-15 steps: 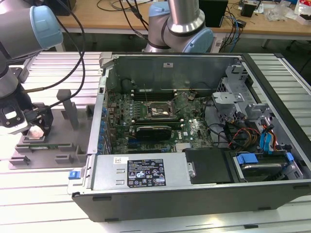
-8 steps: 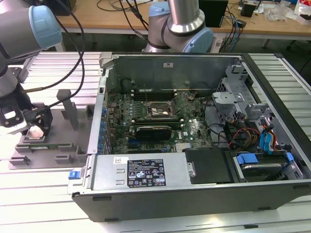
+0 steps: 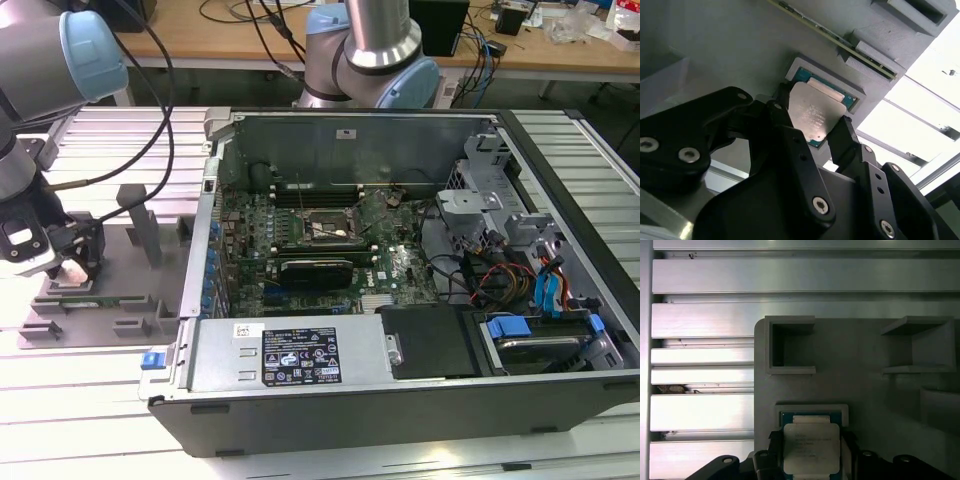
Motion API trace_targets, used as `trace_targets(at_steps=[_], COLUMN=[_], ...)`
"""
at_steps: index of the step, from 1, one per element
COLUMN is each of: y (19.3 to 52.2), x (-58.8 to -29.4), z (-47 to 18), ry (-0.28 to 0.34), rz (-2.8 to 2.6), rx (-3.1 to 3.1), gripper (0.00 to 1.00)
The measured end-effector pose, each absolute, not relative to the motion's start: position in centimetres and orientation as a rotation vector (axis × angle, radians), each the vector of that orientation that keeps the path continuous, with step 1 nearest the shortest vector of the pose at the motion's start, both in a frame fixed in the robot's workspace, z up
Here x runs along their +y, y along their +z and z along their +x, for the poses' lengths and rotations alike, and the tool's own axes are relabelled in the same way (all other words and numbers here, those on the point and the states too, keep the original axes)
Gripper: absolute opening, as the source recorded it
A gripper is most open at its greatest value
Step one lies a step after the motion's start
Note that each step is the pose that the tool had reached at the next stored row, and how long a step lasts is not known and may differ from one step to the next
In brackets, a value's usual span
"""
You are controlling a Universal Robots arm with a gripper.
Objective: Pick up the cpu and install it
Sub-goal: 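Pick up the cpu and move it towards the insertion slot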
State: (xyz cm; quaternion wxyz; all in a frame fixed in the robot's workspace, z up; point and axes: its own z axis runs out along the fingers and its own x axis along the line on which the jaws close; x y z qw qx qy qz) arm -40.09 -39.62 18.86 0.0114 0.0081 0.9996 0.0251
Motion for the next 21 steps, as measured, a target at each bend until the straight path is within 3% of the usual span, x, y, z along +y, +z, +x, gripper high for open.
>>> trace_targets(at_steps=[21], y=[21.5], x=[-39.6], z=[-40.1], ry=[0.078], rz=[0.025], rx=[3.118], gripper=[0.55])
